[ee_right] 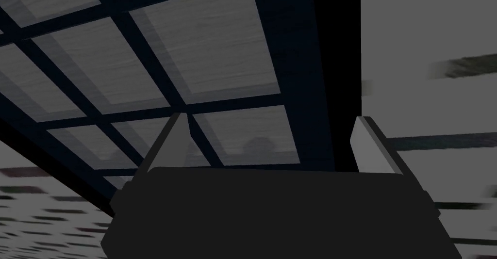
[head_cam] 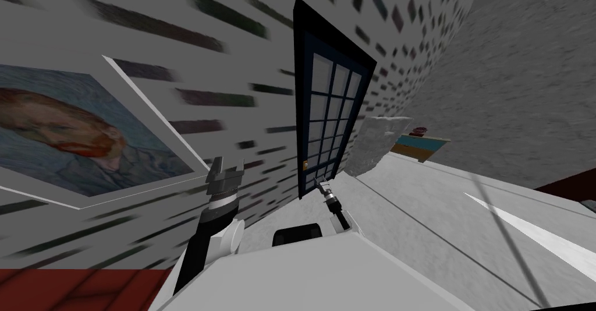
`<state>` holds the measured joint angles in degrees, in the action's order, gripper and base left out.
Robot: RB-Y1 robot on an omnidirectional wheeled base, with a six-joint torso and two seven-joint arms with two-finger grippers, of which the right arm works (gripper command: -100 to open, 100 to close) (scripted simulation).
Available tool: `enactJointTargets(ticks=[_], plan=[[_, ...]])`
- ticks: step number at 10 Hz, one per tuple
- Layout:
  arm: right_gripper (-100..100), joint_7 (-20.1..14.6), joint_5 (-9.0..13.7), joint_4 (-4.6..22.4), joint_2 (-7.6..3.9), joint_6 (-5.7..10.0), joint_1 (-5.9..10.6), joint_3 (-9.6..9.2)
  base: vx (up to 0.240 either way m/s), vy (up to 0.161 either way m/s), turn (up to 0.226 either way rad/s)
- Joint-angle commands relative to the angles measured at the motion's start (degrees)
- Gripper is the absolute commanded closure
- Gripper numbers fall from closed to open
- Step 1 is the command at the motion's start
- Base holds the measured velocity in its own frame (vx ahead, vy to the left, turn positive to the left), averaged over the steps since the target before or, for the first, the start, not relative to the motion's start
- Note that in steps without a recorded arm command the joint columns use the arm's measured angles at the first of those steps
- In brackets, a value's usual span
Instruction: Pull the door open
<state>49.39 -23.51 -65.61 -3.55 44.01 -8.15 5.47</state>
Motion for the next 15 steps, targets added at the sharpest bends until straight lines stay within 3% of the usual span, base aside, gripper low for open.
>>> enactJointTargets(ticks=[1,2,7,13,15], plan=[[-100,2.7,-0.8,2.9,0.07,1.01,1.07,0.19,0.067,-0.035,0.061],[-100,2.7,-0.8,3.0,0.07,1.01,1.07,0.19,0.058,-0.026,0.023],[-100,10.1,-3.3,11.1,0.48,3.51,3.69,0.53,0.076,-0.041,0.053],[-100,16.8,-5.6,18.2,1.12,5.77,6.03,0.83,0.074,-0.046,0.037],[-100,17.1,-5.5,19.2,1.05,6.19,6.52,1.02,0.046,-0.037,0.024]])
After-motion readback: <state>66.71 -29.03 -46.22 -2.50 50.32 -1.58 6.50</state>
